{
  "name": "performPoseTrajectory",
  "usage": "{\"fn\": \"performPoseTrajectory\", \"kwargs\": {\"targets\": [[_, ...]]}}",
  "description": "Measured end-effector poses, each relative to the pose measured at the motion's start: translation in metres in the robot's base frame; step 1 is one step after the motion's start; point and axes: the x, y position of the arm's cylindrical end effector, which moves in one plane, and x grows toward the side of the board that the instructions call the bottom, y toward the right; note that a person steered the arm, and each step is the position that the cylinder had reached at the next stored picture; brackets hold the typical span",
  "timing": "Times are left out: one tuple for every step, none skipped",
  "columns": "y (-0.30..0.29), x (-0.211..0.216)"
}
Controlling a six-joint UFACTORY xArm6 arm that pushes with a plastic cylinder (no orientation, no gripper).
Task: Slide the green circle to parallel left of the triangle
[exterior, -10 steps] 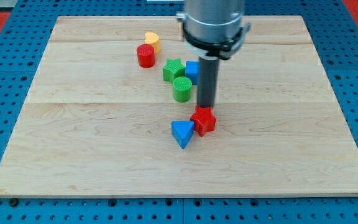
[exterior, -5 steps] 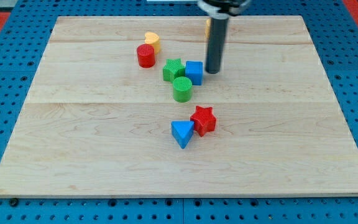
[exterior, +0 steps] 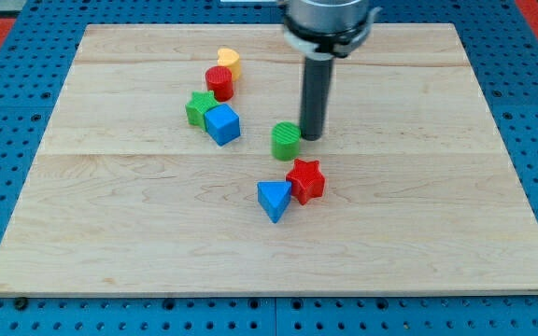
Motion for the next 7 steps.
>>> {"fn": "performPoseTrajectory", "kwargs": {"targets": [[-0.036, 0.000], [-0.052, 0.000], [-0.075, 0.007], [-0.065, 0.032], [-0.063, 0.062], [-0.082, 0.067], [-0.101, 0.071]]}}
